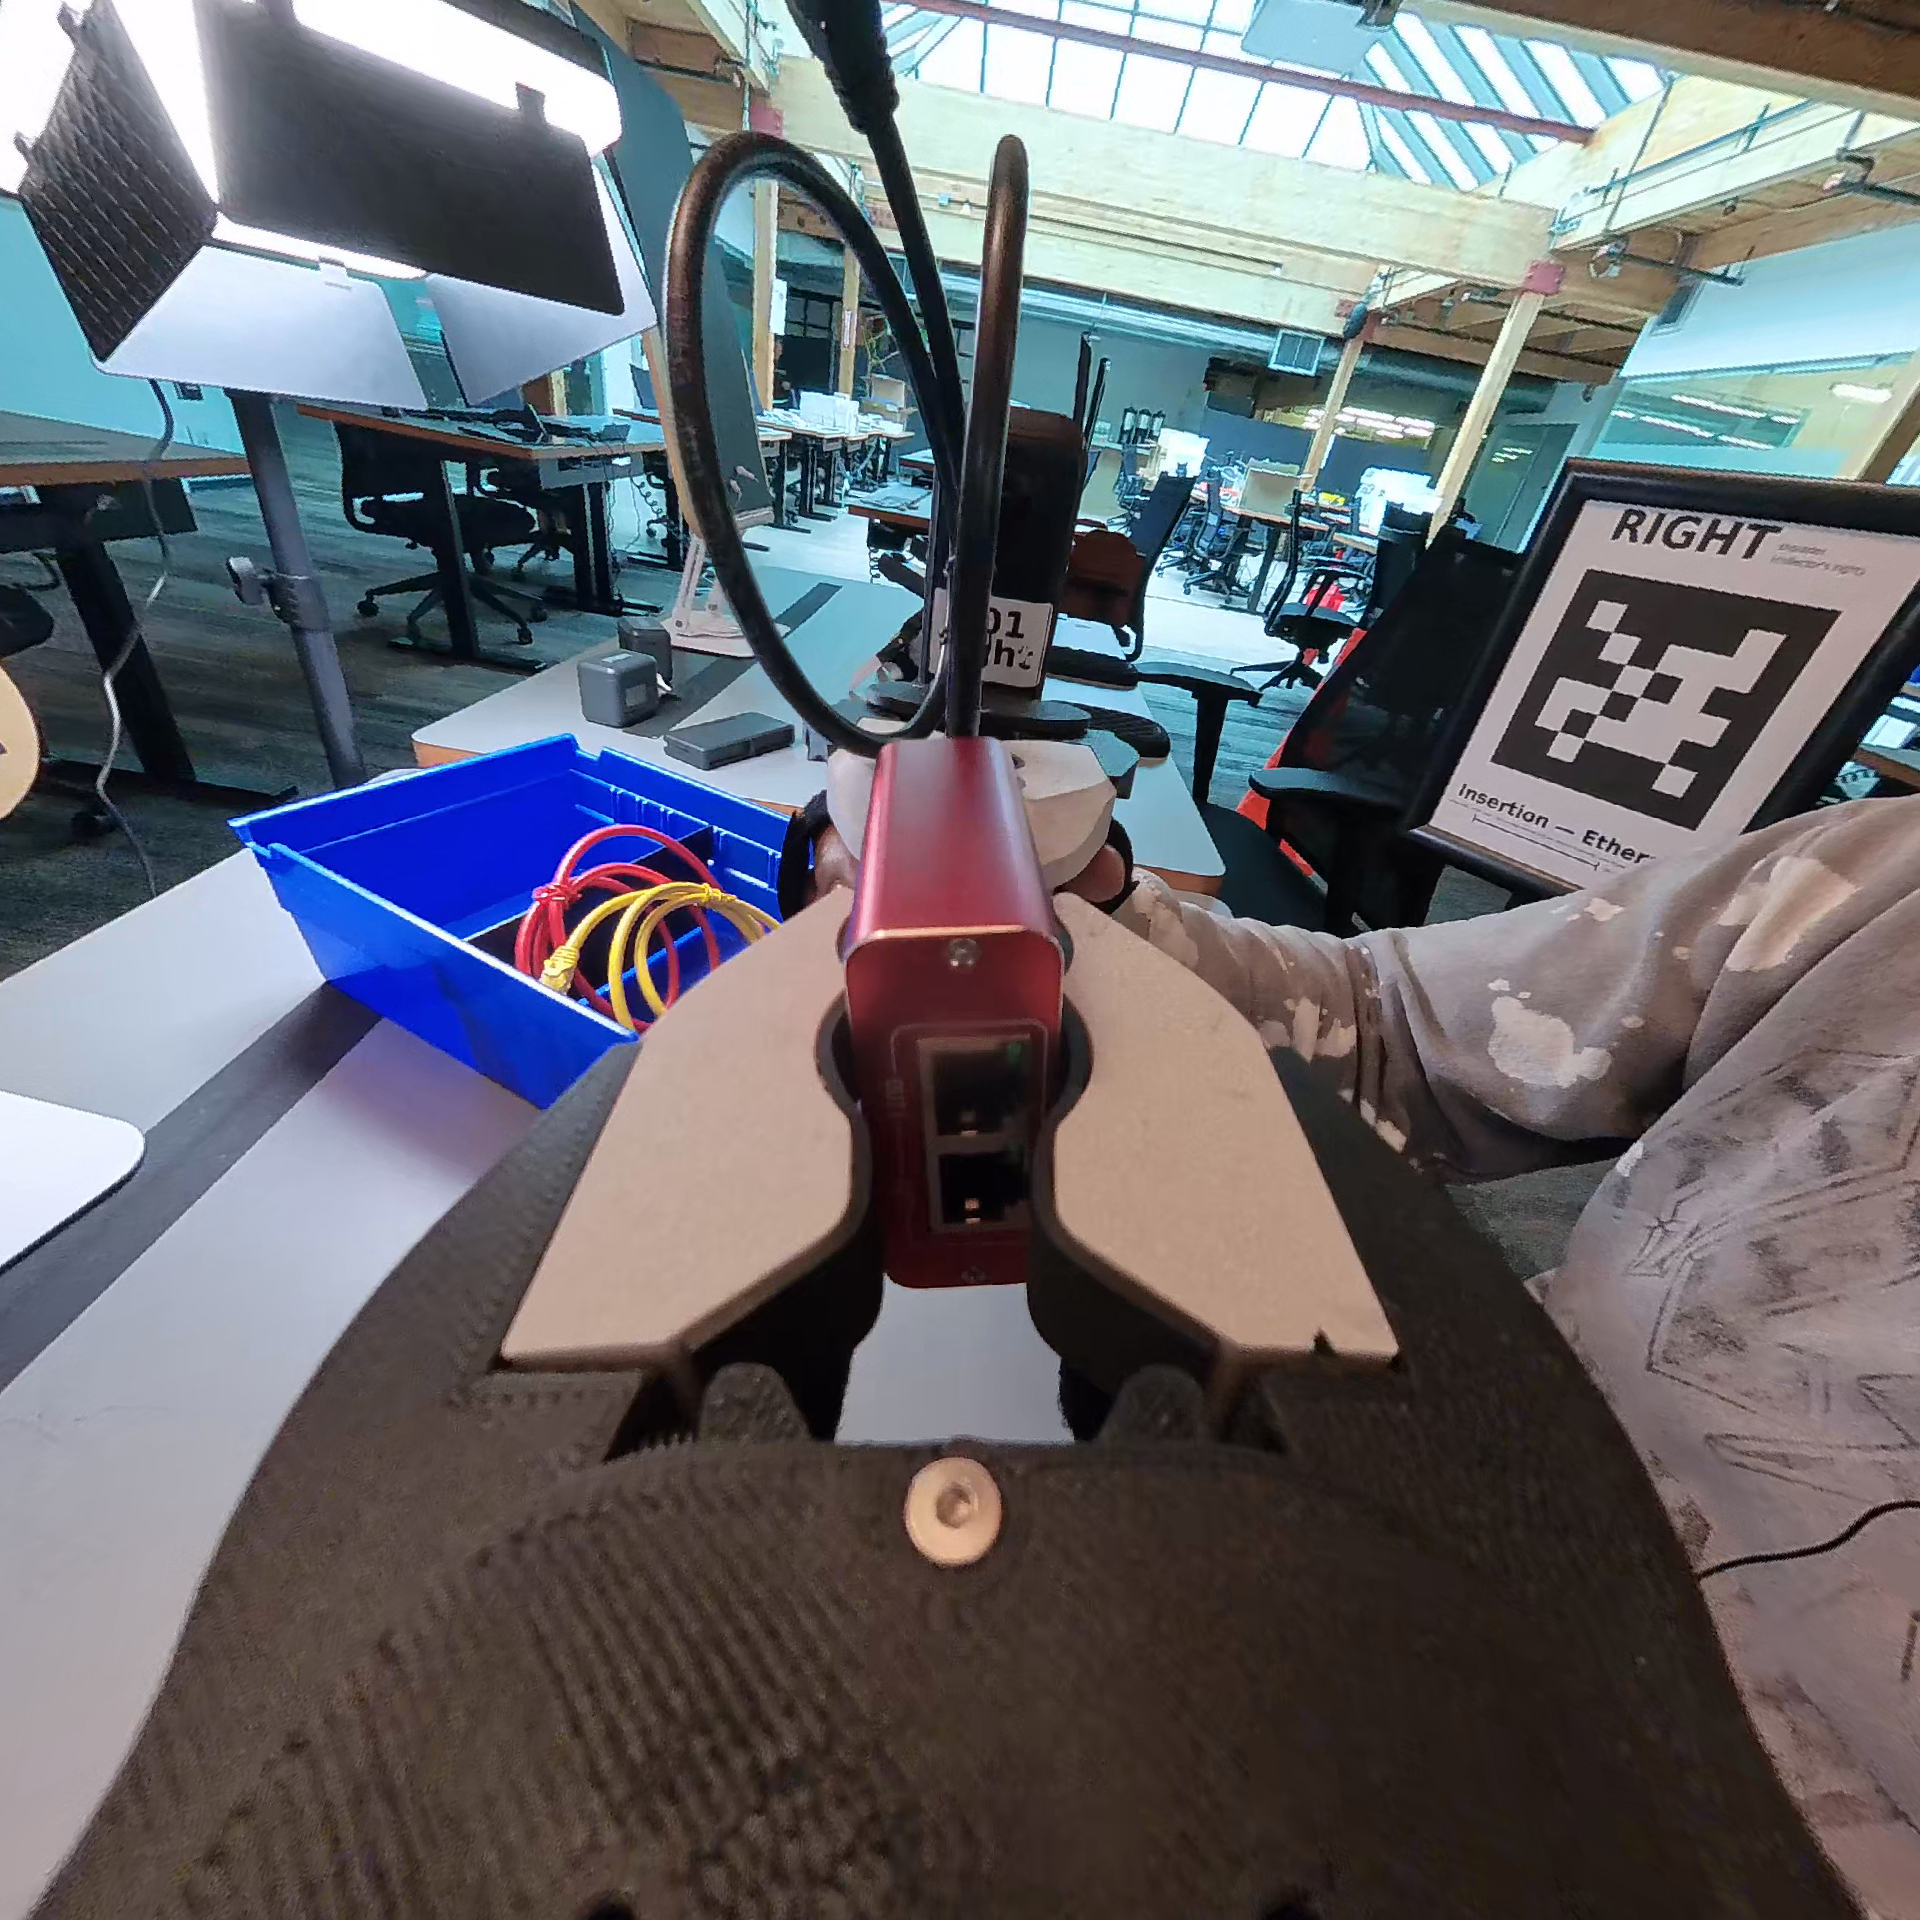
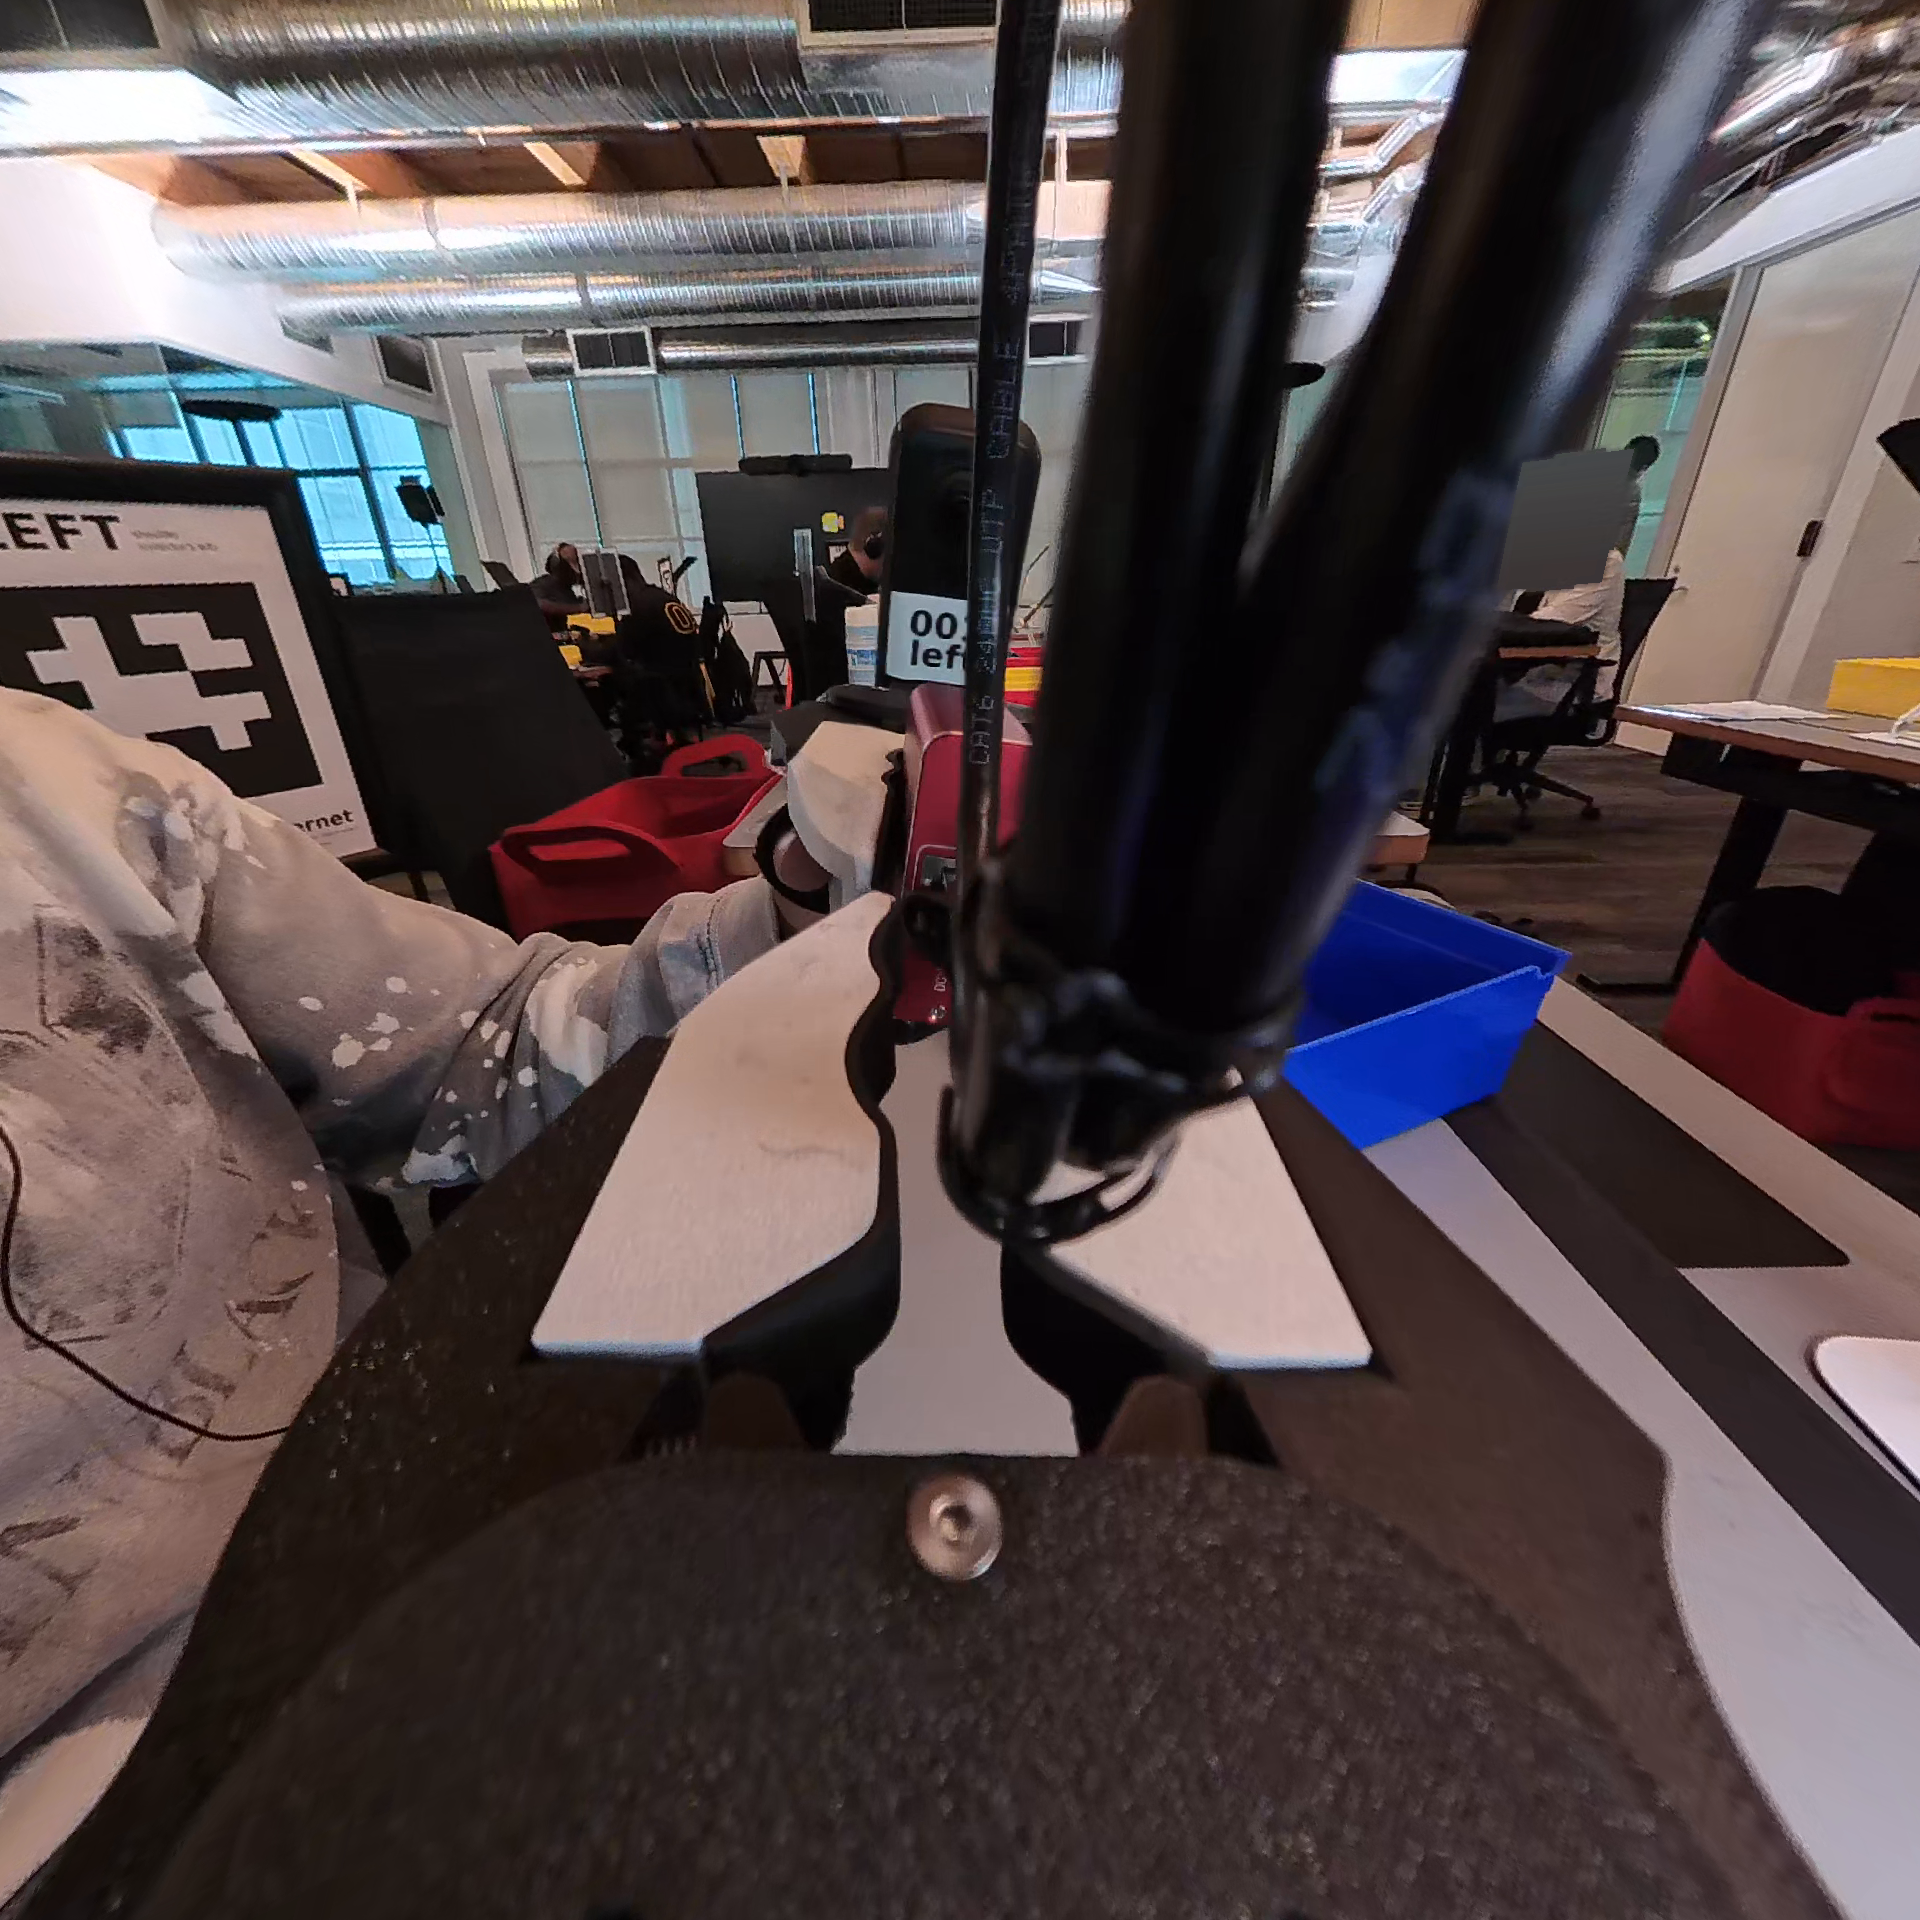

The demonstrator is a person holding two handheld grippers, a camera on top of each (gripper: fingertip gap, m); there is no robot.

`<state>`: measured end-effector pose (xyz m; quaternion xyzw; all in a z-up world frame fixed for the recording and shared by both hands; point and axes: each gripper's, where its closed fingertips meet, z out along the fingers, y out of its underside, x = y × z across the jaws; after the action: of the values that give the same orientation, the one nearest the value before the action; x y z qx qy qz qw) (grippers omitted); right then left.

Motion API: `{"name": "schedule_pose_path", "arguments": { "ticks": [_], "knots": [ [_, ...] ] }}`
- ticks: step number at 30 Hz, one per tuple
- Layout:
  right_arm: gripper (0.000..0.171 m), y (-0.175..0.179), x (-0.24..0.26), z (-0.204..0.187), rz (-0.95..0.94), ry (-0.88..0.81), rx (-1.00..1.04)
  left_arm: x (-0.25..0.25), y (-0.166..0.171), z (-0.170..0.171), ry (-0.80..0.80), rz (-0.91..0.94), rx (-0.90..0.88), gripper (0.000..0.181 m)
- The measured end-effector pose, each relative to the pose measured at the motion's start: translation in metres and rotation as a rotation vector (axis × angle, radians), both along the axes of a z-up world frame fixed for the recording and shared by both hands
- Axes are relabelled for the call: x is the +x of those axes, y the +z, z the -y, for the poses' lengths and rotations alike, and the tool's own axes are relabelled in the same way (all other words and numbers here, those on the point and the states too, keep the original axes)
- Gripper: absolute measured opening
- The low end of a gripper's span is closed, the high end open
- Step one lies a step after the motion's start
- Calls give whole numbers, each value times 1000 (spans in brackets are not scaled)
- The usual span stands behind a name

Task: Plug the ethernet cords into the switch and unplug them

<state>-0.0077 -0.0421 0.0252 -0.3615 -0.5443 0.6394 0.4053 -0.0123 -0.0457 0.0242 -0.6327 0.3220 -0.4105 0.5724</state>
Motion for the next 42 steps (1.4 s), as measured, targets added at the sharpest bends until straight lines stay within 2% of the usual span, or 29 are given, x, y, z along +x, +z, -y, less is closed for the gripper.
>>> {"name": "schedule_pose_path", "arguments": {
  "ticks": [12, 16, 25, 31, 34, 39, 40, 42],
  "knots": [
    [17, -2, -12, -19, 73, -185, -24, -10, 1, -15, 223, -105, 142, 30],
    [14, -1, -10, -23, 75, -176, -37, -8, 2, -18, 264, -112, 202, 30],
    [12, -4, -10, -30, 98, -140, -126, -13, -2, -27, 280, -90, 189, 30],
    [14, -2, -9, -36, 89, -191, -101, -12, 0, -32, 349, -85, 242, 30],
    [12, -1, -6, -37, 95, -193, -77, -8, -1, -32, 321, -43, 185, 30],
    [14, -1, -4, -39, 123, -195, -87, -5, -11, -35, 208, 50, -6, 30],
    [14, -2, -3, -44, 127, -212, -99, -7, -14, -37, 209, 51, -35, 30],
    [10, 12, 26, -87, 51, -353, -167, -22, -13, -37, 261, 29, -1, 30]
  ]
}}
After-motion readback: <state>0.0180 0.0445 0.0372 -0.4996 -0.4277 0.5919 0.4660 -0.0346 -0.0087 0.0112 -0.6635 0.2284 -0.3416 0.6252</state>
